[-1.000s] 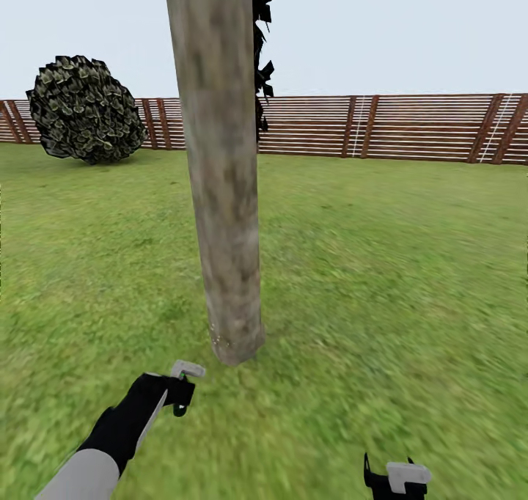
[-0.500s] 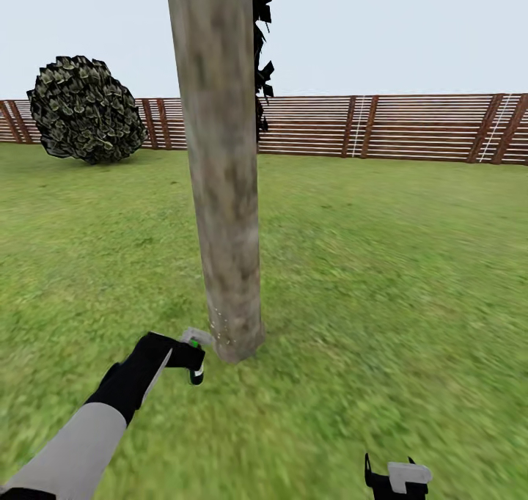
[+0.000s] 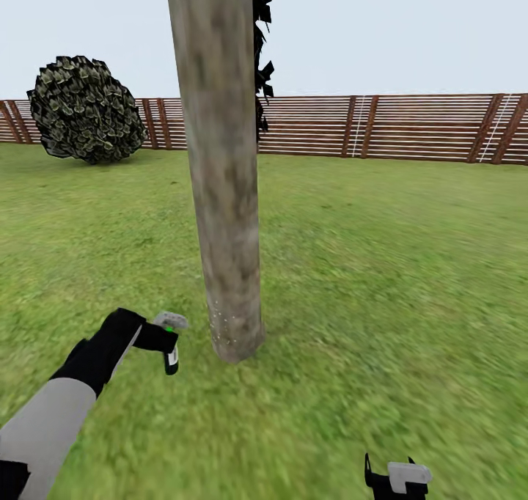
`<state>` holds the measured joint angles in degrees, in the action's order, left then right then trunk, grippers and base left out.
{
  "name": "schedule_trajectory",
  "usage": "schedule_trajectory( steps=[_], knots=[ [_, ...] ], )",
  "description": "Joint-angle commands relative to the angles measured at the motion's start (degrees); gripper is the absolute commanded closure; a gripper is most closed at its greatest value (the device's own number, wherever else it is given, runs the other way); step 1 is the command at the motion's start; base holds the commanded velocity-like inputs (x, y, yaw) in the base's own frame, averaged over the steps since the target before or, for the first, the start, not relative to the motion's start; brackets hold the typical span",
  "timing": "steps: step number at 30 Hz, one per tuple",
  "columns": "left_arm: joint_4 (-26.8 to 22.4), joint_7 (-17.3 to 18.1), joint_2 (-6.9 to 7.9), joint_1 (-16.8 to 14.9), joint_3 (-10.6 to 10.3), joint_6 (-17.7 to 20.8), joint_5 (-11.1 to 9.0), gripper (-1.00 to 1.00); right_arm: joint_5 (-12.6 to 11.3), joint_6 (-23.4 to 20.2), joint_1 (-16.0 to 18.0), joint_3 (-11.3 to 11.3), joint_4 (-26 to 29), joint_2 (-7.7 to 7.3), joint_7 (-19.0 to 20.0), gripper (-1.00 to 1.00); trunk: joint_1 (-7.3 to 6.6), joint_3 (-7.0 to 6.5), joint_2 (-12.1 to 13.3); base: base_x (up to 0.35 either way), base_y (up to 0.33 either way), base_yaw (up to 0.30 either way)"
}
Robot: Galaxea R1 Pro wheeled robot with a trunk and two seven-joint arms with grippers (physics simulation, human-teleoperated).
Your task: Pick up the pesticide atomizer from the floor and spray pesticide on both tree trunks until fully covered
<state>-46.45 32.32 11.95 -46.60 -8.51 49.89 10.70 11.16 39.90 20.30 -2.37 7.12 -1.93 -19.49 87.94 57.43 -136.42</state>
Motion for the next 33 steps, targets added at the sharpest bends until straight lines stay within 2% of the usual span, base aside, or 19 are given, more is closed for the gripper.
schedule_trajectory(
  steps=[1, 2, 3, 5, 7, 8, 12, 13, 14, 16, 18, 22, 27, 33],
  knots=[
    [-0.1, 0.2, -0.53, 0.0, -0.3, 0.0, 0.1, 1.00, 0.0, 0.0, 0.0, 0.0, 0.0, 0.00, 0.0, -1.00, 0.00, 0.00, 0.0, 0.000, 0.000, 0.000],
    [-0.1, 0.3, -1.25, -0.2, -0.7, 0.0, 0.1, 1.00, 0.0, 0.0, 0.0, 0.0, 0.0, 0.00, 0.0, -1.00, 0.00, 0.00, 0.0, 0.000, 0.000, 0.000],
    [-0.2, 0.4, -3.32, -0.3, -1.8, 0.1, 0.1, 1.00, 0.0, 0.0, 0.0, 0.0, 0.0, 0.00, 0.0, -1.00, 0.00, 0.00, 0.0, 0.000, 0.000, 0.000],
    [-0.2, 0.4, -5.96, -0.5, -2.7, 0.1, 0.1, 1.00, 0.0, 0.0, 0.0, 0.0, 0.0, 0.00, 0.0, -1.00, 0.00, 0.00, 0.0, 0.000, 0.000, 0.000],
    [-0.2, 0.5, -7.42, -1.0, -3.0, 0.3, 0.1, 1.00, 0.0, 0.0, 0.0, 0.0, 0.0, 0.00, 0.0, -1.00, 0.00, 0.00, 0.0, 0.000, 0.000, 0.000],
    [-0.2, 0.5, -7.57, -1.8, -3.1, 0.9, 0.1, 1.00, 0.0, 0.0, 0.0, 0.0, 0.0, 0.00, 0.0, -1.00, 0.00, 0.00, 0.0, 0.000, 0.000, 0.000],
    [-0.1, 0.6, -5.73, -3.9, -2.9, 1.9, 0.2, 1.00, 0.0, 0.0, 0.0, 0.0, 0.0, 0.00, 0.0, -1.00, 0.00, 0.00, 0.0, 0.000, 0.000, 0.000],
    [-0.1, 0.8, -3.83, -4.4, -2.8, 2.0, 0.0, 1.00, 0.0, 0.0, 0.0, 0.0, 0.0, 0.00, 0.0, -1.00, 0.00, 0.00, 0.0, 0.000, 0.000, 0.000],
    [-0.1, 0.8, -2.58, -5.0, -2.8, 2.1, -0.1, 1.00, 0.0, 0.0, 0.0, 0.0, 0.0, 0.00, 0.0, -1.00, 0.00, 0.00, 0.0, 0.000, 0.000, 0.000],
    [-0.1, 0.9, -0.93, -5.8, -2.7, 2.2, -0.2, 1.00, 0.0, 0.0, 0.0, 0.0, 0.0, 0.00, 0.1, -1.00, 0.00, 0.00, 0.0, 0.000, 0.000, 0.000],
    [-0.1, 0.9, -0.21, -6.3, -2.8, 2.2, 0.0, 1.00, 0.0, 0.0, 0.0, 0.0, 0.0, 0.00, 0.1, -1.00, 0.00, 0.00, 0.0, 0.000, 0.000, 0.000],
    [-0.2, 0.9, -0.66, -6.1, -3.1, 3.2, 0.1, 1.00, 0.0, 0.0, 0.0, 0.1, 0.1, 0.08, 0.1, -1.00, 0.00, 0.00, 0.0, 0.000, -0.008, 0.000],
    [-0.2, 0.7, -0.83, -5.9, -3.0, 3.8, 0.2, 1.00, 0.0, 0.0, 0.0, 0.1, 0.0, 0.09, 0.1, -1.00, 0.00, 0.00, 0.0, 0.000, -0.227, 0.000],
    [-3.3, 0.7, -0.61, -5.7, -2.7, 3.9, 0.4, 1.00, 0.0, 0.0, 0.0, 0.1, 0.0, 0.09, 0.1, -1.00, 0.00, 0.00, 0.0, 0.000, -0.273, 0.000]
  ],
)
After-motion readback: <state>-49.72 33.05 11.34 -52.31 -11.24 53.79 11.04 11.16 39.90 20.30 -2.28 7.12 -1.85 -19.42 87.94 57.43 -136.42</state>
